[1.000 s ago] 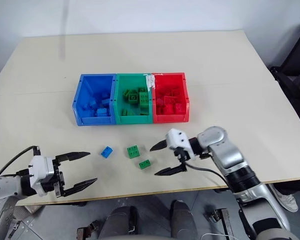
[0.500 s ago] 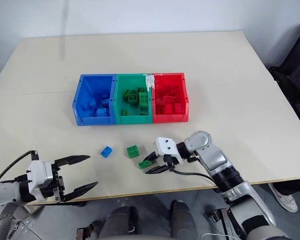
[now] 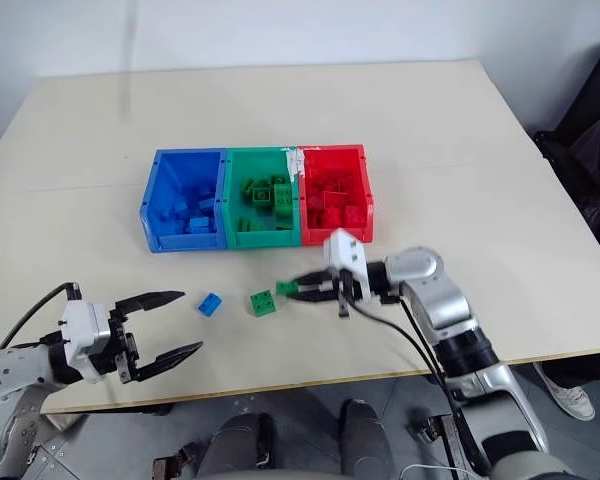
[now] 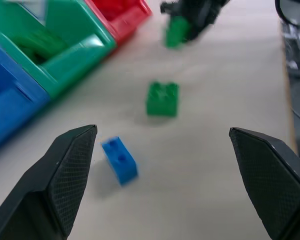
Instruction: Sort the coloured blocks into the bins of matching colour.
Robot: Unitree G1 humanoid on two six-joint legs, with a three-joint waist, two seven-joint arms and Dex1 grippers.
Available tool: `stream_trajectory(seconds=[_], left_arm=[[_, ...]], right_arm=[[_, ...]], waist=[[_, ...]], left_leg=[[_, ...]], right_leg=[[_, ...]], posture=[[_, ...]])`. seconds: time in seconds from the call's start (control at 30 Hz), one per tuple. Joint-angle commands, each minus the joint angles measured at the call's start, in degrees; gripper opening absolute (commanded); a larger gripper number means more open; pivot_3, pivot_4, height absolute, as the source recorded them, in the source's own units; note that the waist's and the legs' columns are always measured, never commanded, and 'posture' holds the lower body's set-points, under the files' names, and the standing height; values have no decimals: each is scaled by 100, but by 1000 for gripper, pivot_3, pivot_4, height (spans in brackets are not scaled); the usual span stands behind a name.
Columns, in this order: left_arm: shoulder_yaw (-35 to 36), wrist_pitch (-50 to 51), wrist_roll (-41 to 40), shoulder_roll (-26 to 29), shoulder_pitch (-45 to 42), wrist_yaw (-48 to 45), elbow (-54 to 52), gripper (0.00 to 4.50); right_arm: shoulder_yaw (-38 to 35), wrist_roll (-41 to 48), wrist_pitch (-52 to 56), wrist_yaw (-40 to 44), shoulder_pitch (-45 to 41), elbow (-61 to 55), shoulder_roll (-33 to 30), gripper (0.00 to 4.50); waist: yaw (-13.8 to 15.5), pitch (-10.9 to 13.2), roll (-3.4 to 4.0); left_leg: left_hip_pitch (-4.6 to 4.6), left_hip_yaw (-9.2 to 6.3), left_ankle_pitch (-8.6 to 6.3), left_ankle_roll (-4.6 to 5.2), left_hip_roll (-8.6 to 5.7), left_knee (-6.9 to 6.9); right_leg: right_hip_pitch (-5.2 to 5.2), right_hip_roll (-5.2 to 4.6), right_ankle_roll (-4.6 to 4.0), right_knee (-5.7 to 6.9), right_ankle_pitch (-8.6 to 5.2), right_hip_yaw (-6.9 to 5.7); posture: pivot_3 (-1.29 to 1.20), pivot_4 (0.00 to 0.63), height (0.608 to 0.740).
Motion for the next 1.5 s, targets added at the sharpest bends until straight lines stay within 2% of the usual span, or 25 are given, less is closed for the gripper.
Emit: stream_trajectory(seconds=[0.03,0.17,0.3,0.33,0.53,0.67,0.77,0.97,1.07,1.27,1.37,1.5], left_arm=[[20,262,-256,-109,-200,324,-241,4500],[54,451,-361,-169,-399,495,-304,4500],[73,452,-317,-165,-409,489,-283,4500],[93,461,-317,-156,-404,501,-294,4500],[159,498,-313,-145,-324,551,-392,4500],[230,474,-307,-120,-207,495,-360,4500],[332,493,-319,12,-148,325,-180,4500],[580,185,-120,349,-41,-145,594,4500],[730,-49,-20,526,-46,-396,1190,4500],[1056,-228,-65,834,156,-792,1612,4500],[1071,-197,-130,921,152,-948,1510,4500],[647,7,-162,901,-43,-960,952,4500]], right_arm=[[-255,4,14,-636,-501,255,334,464],[-415,-547,-617,-1755,-1428,1584,834,464],[-395,-762,-924,-1931,-1813,2387,966,464],[-394,-781,-962,-1951,-1874,2521,1001,1247],[-426,-768,-1264,-1693,-1818,2551,949,3181],[-564,-169,-1300,-534,-1185,1690,460,4463],[-701,302,-1442,481,-443,959,-127,4489],[-1259,1104,-1760,1854,1058,163,-1140,4489],[-1594,1427,-1395,2146,1618,28,-1673,4489],[-1974,1425,-1878,2285,2247,22,-2036,4489],[-2068,1355,-2122,2401,2487,167,-2189,4489],[-2083,1447,-2305,2324,2630,110,-2156,4489]], waist=[[3,0,0],[-14,0,-1],[-39,0,0],[-44,0,0],[-122,0,0],[-112,0,-1],[-40,0,-1],[23,0,0],[26,0,-1],[18,0,-1],[30,0,-1],[41,0,-1]], left_leg=[[-1,0,2,-4,4,0],[-4,2,12,-22,9,-1],[-8,6,11,-23,9,-9],[-11,7,8,-23,9,-9],[-25,11,-7,-19,9,-9],[-24,12,-10,-18,10,-10],[-24,10,-16,-11,9,-9],[-10,22,-28,-10,16,-6],[-1,32,-28,-11,20,-5],[17,56,-40,5,31,-3],[19,63,-40,5,34,-3],[19,71,-41,4,34,2]], right_leg=[[-2,3,-1,0,0,-2],[-4,8,-8,-1,2,-4],[-4,8,-10,5,3,-5],[-5,8,-9,2,3,-4],[-14,7,-9,-5,3,-4],[-14,8,-9,-7,3,-5],[-9,6,-9,-13,3,-9],[0,15,-9,-28,3,-9],[0,16,-9,-40,3,-7],[-1,13,-9,-35,3,-13],[-2,11,-9,-34,3,-17],[-3,6,-7,-34,5,-17]], posture=[[0,150,740],[0,150,740],[0,150,740],[0,150,740],[0,150,740],[0,150,740],[0,150,740],[0,150,740],[0,150,740],[0,150,740],[0,150,740],[0,150,740]])
